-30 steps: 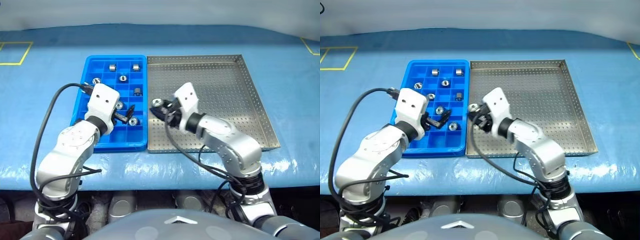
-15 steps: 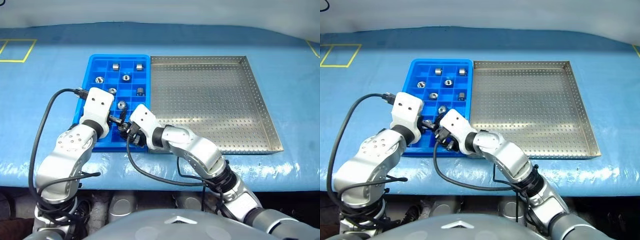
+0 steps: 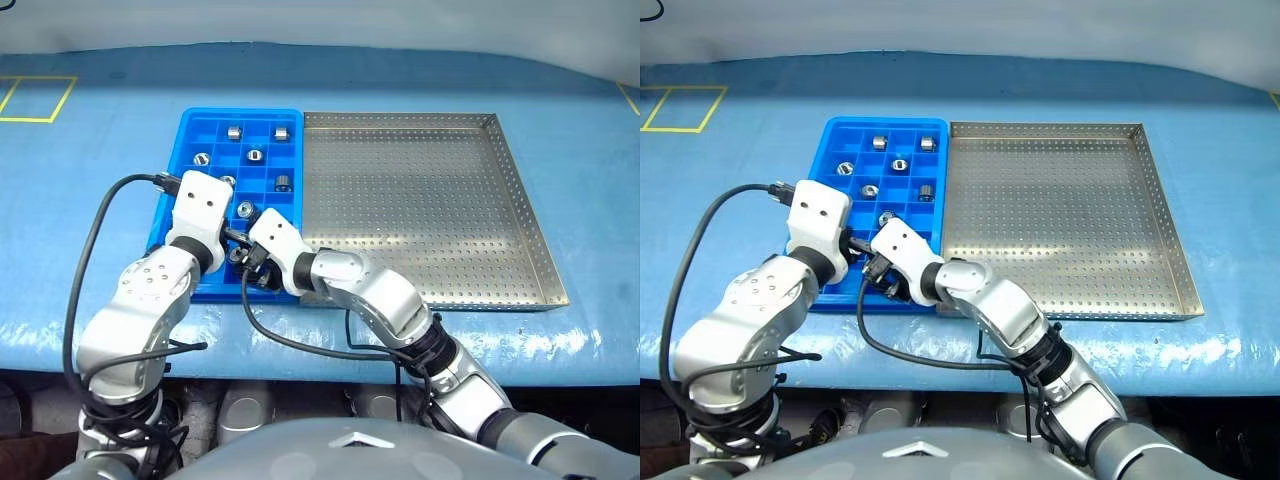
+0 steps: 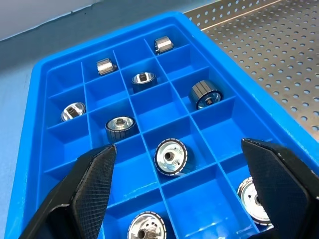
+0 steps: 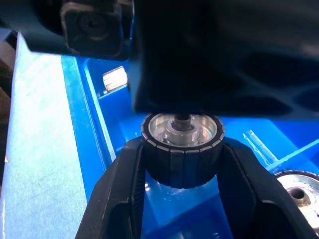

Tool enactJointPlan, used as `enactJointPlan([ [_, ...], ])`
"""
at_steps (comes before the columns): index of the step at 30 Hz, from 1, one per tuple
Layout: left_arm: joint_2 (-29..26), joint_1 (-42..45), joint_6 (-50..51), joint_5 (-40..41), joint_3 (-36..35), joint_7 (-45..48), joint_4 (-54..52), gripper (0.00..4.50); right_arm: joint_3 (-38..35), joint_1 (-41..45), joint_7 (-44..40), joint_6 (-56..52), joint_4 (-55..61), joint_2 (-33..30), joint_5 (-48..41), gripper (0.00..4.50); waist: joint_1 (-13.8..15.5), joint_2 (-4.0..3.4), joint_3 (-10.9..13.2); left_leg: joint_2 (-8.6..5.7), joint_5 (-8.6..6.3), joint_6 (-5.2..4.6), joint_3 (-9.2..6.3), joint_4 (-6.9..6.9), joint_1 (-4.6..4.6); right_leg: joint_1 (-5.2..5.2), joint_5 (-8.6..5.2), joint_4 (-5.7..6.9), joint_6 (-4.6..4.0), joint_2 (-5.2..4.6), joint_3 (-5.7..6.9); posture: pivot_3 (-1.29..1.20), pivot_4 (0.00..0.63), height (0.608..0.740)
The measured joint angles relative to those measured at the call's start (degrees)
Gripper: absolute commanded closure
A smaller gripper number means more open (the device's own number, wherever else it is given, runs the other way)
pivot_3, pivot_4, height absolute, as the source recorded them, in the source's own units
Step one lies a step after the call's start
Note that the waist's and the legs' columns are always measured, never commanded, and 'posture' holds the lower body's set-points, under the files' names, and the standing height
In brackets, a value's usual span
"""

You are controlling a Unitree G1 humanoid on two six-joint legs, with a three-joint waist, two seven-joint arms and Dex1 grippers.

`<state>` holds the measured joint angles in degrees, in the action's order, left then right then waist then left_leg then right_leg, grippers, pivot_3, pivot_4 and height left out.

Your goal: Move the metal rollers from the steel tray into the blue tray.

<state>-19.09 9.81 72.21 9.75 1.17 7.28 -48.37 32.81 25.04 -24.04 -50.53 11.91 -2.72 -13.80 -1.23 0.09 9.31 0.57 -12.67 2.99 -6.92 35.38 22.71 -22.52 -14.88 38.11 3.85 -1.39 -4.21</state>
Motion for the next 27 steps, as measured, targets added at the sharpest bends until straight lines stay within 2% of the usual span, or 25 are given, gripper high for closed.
enactJointPlan([
  [8,0.94,-0.30,0.02,-0.11,-0.04,-0.32,0.04,0.07,-0.41,0.07,-1.12,0.09,-0.75,0.43,0.13,2.80,0.16,0.00,0.00,0.00,0.00,0.01,-0.09,-0.09,-0.01,0.00,-0.03,0.00,-0.06,0.00,0.07,0.14,0.150,0.740],
  [15,0.95,-0.13,-0.03,-0.12,0.45,-0.27,0.46,0.07,0.01,0.06,-2.22,0.58,-0.72,0.42,0.43,0.52,0.21,0.00,0.00,-0.01,0.01,0.02,-0.12,-0.10,-0.01,0.01,-0.04,0.00,-0.07,0.00,0.09,0.12,0.150,0.740],
  [19,1.20,0.24,-0.57,-0.07,0.68,-0.05,0.74,0.07,-0.70,-0.46,-1.85,1.23,-0.28,0.89,0.36,0.52,0.19,0.00,0.00,0.00,0.01,0.03,-0.13,-0.11,-0.01,0.01,-0.04,0.00,-0.07,0.00,0.10,0.11,0.150,0.740],
  [22,3.57,0.89,-2.76,0.39,0.43,0.20,1.40,0.07,-2.31,-0.48,1.01,1.32,2.34,0.04,2.26,0.52,0.41,0.00,0.00,-0.03,0.04,0.08,-0.13,-0.10,0.01,0.01,-0.04,-0.01,-0.07,-0.03,0.11,0.09,0.150,0.740],
  [27,7.26,2.67,-9.18,1.47,0.01,0.35,4.02,0.07,-11.84,0.79,6.13,-0.15,9.53,-4.44,4.76,0.52,0.53,0.01,-0.04,-0.04,0.08,0.14,-0.19,-0.11,0.00,0.04,-0.04,-0.03,-0.07,-0.04,0.16,0.04,0.150,0.740],
])
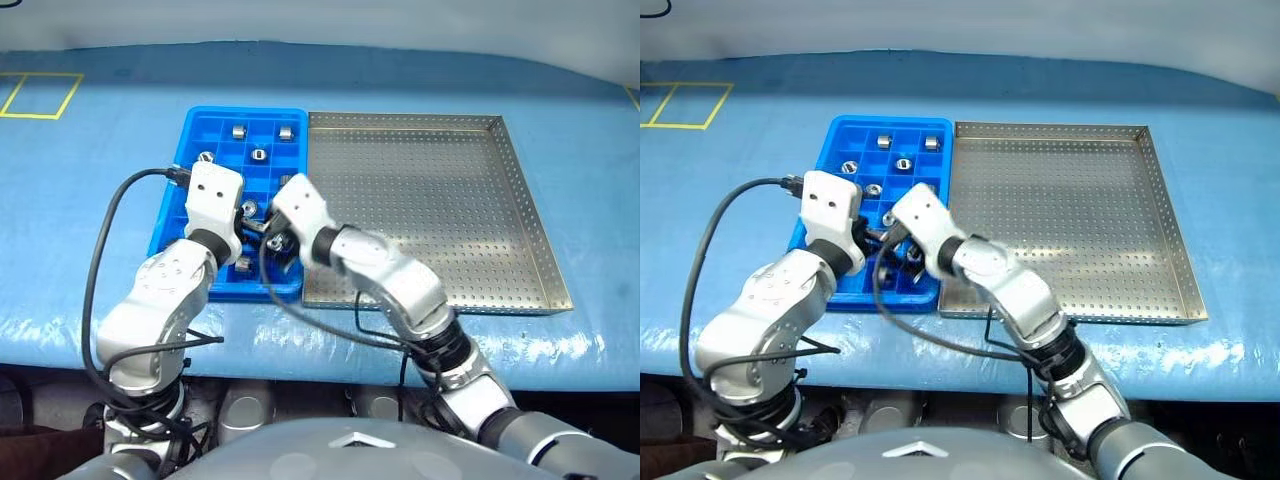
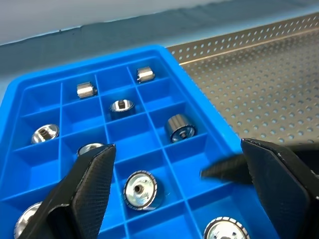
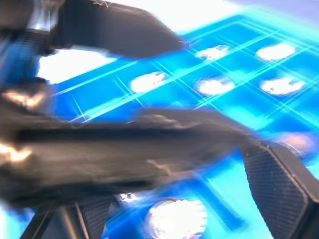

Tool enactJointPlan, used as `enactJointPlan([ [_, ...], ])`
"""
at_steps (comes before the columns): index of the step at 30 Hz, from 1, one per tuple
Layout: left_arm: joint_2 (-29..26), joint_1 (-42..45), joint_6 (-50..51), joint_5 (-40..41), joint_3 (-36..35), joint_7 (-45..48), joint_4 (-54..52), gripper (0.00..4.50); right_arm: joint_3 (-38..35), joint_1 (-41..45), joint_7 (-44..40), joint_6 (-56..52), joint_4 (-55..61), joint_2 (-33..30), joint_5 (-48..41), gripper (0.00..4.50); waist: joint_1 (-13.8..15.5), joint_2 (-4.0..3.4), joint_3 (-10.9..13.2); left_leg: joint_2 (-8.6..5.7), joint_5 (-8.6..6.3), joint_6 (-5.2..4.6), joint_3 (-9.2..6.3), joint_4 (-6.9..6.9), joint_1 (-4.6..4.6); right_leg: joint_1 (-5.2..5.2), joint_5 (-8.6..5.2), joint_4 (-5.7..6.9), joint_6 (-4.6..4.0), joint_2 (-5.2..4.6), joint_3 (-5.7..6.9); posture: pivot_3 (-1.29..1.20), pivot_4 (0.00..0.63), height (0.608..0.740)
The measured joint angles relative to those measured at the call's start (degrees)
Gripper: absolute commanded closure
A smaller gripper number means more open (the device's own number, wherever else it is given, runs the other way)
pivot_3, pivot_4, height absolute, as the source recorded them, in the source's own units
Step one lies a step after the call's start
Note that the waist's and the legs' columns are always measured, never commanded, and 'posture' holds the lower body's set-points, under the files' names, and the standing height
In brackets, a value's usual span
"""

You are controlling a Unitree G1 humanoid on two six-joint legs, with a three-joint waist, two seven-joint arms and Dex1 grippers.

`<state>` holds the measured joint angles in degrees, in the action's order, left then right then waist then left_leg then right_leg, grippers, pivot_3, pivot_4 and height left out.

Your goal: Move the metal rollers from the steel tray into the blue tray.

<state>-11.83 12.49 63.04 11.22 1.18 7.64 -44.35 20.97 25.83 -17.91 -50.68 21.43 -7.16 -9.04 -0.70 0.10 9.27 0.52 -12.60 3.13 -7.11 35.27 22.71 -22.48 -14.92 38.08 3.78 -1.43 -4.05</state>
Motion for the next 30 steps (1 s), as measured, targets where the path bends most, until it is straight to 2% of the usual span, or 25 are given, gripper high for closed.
enactJointPlan([
  [4,0.20,0.57,-3.63,-0.61,1.43,-0.13,6.62,0.07,-10.48,-0.73,4.41,-0.10,4.52,-5.25,2.89,0.52,-0.37,-0.04,-0.02,-0.02,-0.01,-0.01,0.01,-0.03,0.02,-0.01,0.00,-0.01,0.00,-0.01,-0.02,-0.01,0.150,0.740],
  [7,-0.95,0.67,-8.43,-2.22,2.50,0.09,11.90,0.07,-18.14,-6.05,5.89,0.21,7.45,-8.69,3.65,0.52,-0.90,-0.03,-0.03,-0.02,-0.02,-0.04,0.01,-0.08,0.04,-0.02,-0.02,-0.02,-0.04,-0.01,-0.02,-0.05,0.150,0.740],
  [10,-1.81,0.84,-14.00,-2.15,2.36,1.90,15.84,0.07,-23.52,-14.06,3.50,-0.28,8.64,-12.19,1.90,0.52,-1.75,-0.06,-0.03,-0.02,-0.09,-0.15,0.11,-0.11,0.07,-0.06,-0.05,-0.08,-0.08,-0.03,-0.09,-0.07,0.150,0.740],
  [14,-3.63,1.49,-17.66,0.01,2.70,8.23,19.21,0.07,-27.65,-19.81,-2.89,-0.73,11.85,-15.03,-4.01,0.52,-3.50,-0.09,-0.03,0.00,-0.10,-0.17,0.17,-0.09,0.00,-0.03,-0.06,-0.03,-0.07,-0.01,-0.12,-0.08,0.150,0.740],
  [19,-6.64,3.46,-21.37,3.65,6.26,18.77,20.43,0.07,-28.85,-23.58,-11.20,2.86,15.14,-17.53,-11.30,0.52,-4.50,-0.09,-0.03,0.02,-0.09,-0.18,0.23,0.03,-0.07,0.05,-0.20,-0.03,0.17,0.04,-0.18,-0.11,0.150,0.740],
  [23,-9.12,3.73,-21.83,3.82,6.29,20.34,20.43,0.07,-28.85,-23.58,-11.50,4.44,15.32,-17.76,-12.13,0.52,-4.86,-0.09,-0.03,0.07,-0.07,-0.20,0.24,0.06,-0.15,0.07,-0.21,0.02,0.22,0.10,-0.21,-0.11,0.150,0.740],
  [30,-9.95,2.75,-21.82,4.73,6.05,20.94,20.22,0.07,-29.13,-22.50,-9.74,6.11,14.16,-17.91,-12.12,0.52,-4.48,-0.09,-0.03,0.05,-0.06,-0.20,0.23,0.03,-0.11,0.07,-0.20,0.02,0.20,0.09,-0.26,-0.10,0.150,0.740],
])
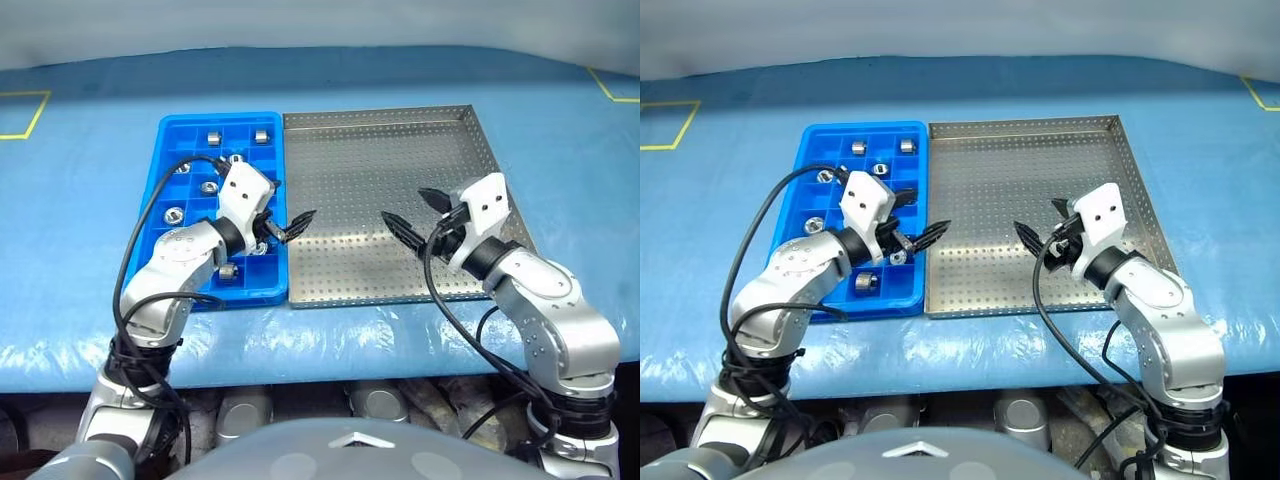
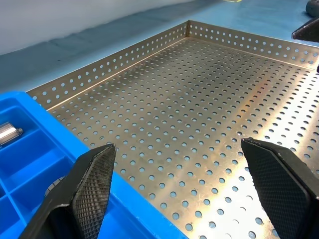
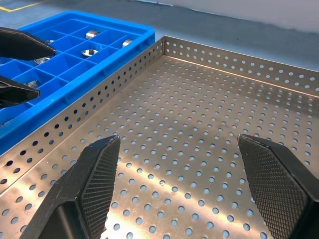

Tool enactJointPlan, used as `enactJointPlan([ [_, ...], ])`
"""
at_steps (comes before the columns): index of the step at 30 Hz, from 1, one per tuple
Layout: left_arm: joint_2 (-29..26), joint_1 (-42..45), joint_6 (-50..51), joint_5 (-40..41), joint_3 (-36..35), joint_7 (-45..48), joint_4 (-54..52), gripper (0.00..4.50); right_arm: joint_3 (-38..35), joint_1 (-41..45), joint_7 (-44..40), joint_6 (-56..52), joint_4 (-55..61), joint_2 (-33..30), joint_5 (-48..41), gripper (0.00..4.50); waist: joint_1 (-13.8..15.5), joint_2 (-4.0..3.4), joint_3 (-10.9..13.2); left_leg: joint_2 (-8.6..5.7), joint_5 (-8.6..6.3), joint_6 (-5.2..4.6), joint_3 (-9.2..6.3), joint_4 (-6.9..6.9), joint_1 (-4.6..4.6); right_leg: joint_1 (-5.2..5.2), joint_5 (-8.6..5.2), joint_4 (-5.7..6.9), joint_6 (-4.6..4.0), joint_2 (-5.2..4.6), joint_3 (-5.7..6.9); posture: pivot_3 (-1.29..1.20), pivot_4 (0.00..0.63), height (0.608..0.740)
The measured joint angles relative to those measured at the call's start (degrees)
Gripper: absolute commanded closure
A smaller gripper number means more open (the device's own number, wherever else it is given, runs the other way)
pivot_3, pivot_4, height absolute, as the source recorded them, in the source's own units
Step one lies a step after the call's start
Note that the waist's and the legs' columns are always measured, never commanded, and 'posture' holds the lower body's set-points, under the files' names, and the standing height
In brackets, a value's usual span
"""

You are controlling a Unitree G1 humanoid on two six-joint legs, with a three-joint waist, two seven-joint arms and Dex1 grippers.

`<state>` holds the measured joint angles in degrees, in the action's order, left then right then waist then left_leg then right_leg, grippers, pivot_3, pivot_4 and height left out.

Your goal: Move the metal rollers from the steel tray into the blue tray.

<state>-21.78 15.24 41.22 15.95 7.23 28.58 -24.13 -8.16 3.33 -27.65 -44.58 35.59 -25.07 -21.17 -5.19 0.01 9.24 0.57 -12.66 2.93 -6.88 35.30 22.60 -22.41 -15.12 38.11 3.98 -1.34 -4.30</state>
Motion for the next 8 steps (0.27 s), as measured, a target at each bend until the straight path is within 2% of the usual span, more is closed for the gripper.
enactJointPlan([
  [8,-0.51,-0.66,0.79,0.16,0.00,-1.05,-0.74,0.07,0.74,1.93,0.57,0.81,-2.59,0.03,0.01,0.52,0.14,0.00,0.00,0.00,0.00,0.00,0.00,0.00,-0.01,0.00,0.08,0.01,-0.13,0.01,-0.01,-0.07,0.150,0.740],
])
